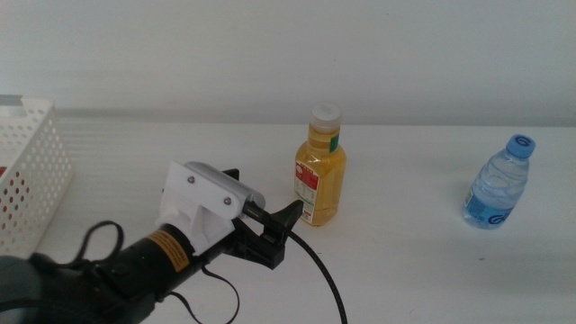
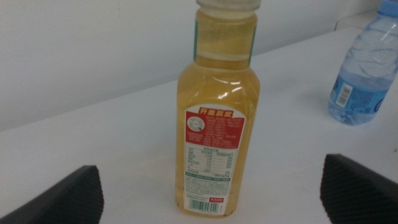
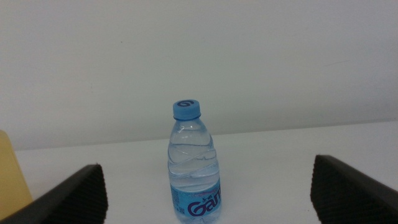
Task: Use arms to grab the bottles and put them into the dustbin to the left of the table.
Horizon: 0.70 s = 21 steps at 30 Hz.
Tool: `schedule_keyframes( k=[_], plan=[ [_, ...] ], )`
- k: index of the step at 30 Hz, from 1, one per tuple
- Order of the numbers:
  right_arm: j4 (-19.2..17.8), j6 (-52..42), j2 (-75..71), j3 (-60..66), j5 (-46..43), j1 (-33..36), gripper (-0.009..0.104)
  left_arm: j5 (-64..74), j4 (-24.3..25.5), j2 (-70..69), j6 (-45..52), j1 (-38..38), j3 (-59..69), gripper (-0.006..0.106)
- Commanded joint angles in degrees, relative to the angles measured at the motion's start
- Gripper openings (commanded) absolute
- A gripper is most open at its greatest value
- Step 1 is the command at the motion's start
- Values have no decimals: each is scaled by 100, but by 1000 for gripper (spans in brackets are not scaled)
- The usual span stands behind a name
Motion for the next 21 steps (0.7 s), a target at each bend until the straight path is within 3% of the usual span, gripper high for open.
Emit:
schedule_keyframes(
  k=[1, 5, 12, 21],
  plan=[
    [-46, -22, -225, 256, -46, -12, 87, -461, -61, 238, -99, -45, -5, 94],
    [-46, -22, -225, 256, -46, -12, 87, -890, -154, 574, -99, -58, -5, 94],
    [-46, -22, -225, 256, -46, -12, 87, -1059, -980, 870, 167, -456, -80, 94],
    [-46, -22, -225, 256, -46, -12, 87, -967, -884, 1154, 169, -499, -469, 94]
  ],
)
